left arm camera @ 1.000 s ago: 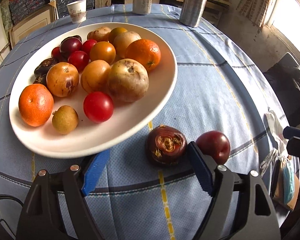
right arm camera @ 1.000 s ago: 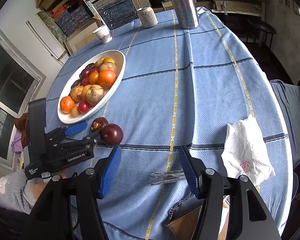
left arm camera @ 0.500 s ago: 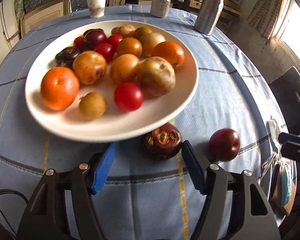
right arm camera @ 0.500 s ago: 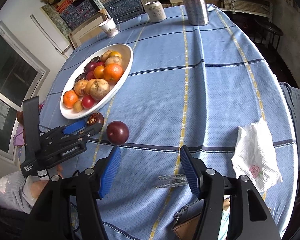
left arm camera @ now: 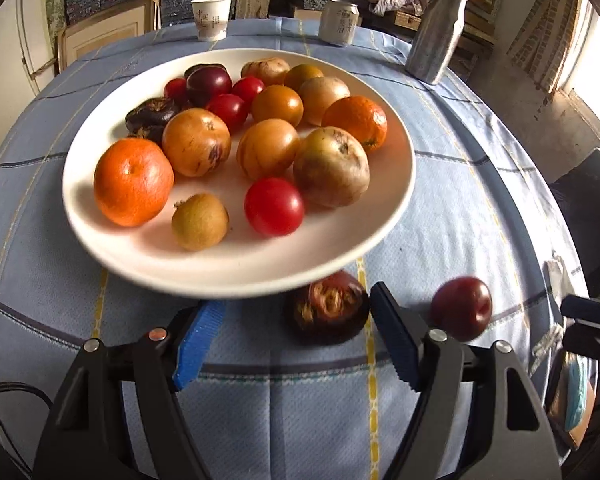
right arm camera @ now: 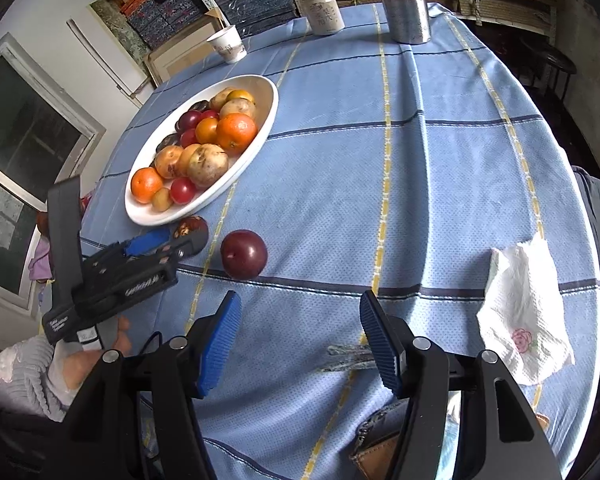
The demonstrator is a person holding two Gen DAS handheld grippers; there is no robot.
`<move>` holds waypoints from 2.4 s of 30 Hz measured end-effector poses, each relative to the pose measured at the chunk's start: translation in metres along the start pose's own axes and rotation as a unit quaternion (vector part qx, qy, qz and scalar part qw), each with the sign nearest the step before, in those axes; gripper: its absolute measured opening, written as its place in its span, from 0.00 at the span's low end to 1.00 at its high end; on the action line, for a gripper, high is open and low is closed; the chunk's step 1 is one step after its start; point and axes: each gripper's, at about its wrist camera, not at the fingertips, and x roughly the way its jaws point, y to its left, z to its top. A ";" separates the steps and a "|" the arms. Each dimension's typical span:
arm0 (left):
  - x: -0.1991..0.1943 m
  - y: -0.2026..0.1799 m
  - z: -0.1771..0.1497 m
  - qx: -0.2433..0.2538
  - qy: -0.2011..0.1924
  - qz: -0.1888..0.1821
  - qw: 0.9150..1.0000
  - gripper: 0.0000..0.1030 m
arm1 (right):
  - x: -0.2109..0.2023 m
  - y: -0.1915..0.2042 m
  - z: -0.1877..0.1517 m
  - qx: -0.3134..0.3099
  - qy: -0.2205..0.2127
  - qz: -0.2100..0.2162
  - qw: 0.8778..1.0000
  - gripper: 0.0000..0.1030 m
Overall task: Organize fruits
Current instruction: 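Grasp the dark brown mangosteen with the left tool while the right tool grasps the dark red plum, then carry the mangosteen and plum onto the white plate and open both tools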
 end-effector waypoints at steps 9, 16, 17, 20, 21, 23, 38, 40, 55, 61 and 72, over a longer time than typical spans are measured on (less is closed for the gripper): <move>-0.014 0.035 -0.013 -0.025 0.005 0.033 0.999 0.73 | 0.003 0.003 0.003 0.000 -0.002 0.011 1.000 0.61; -0.035 0.096 -0.030 -0.093 0.010 0.067 0.993 0.72 | 0.015 0.022 0.006 -0.021 0.007 0.030 0.999 0.61; -0.035 0.098 -0.031 -0.091 0.009 0.065 0.994 0.71 | 0.016 0.025 0.006 -0.027 0.008 0.031 0.999 0.61; -0.034 0.096 -0.028 -0.081 0.008 0.052 0.995 0.71 | 0.021 0.034 0.008 -0.039 0.012 0.034 0.999 0.61; -0.032 0.093 -0.026 -0.073 0.008 0.047 0.996 0.71 | 0.022 0.036 0.008 -0.039 0.014 0.035 0.999 0.61; -0.028 0.089 -0.022 -0.062 0.011 0.044 0.997 0.71 | 0.023 0.039 0.008 -0.041 0.015 0.036 0.998 0.61; -0.020 0.096 -0.007 0.000 0.012 0.002 1.000 0.54 | 0.030 0.046 -0.004 0.007 0.010 0.027 1.000 0.61; -0.019 0.095 -0.008 0.012 0.011 0.001 1.000 0.54 | 0.031 0.050 -0.005 0.008 0.009 0.025 1.000 0.61; -0.035 0.139 -0.008 -0.001 0.007 0.021 1.000 0.40 | 0.052 0.073 0.009 -0.023 -0.005 -0.017 1.000 0.61; -0.041 0.129 -0.010 0.020 0.005 0.013 1.000 0.40 | 0.066 0.073 0.015 -0.030 -0.007 -0.041 0.999 0.61; -0.034 0.099 -0.010 0.054 0.017 -0.017 0.998 0.40 | 0.077 0.063 0.023 -0.015 -0.001 -0.053 0.998 0.53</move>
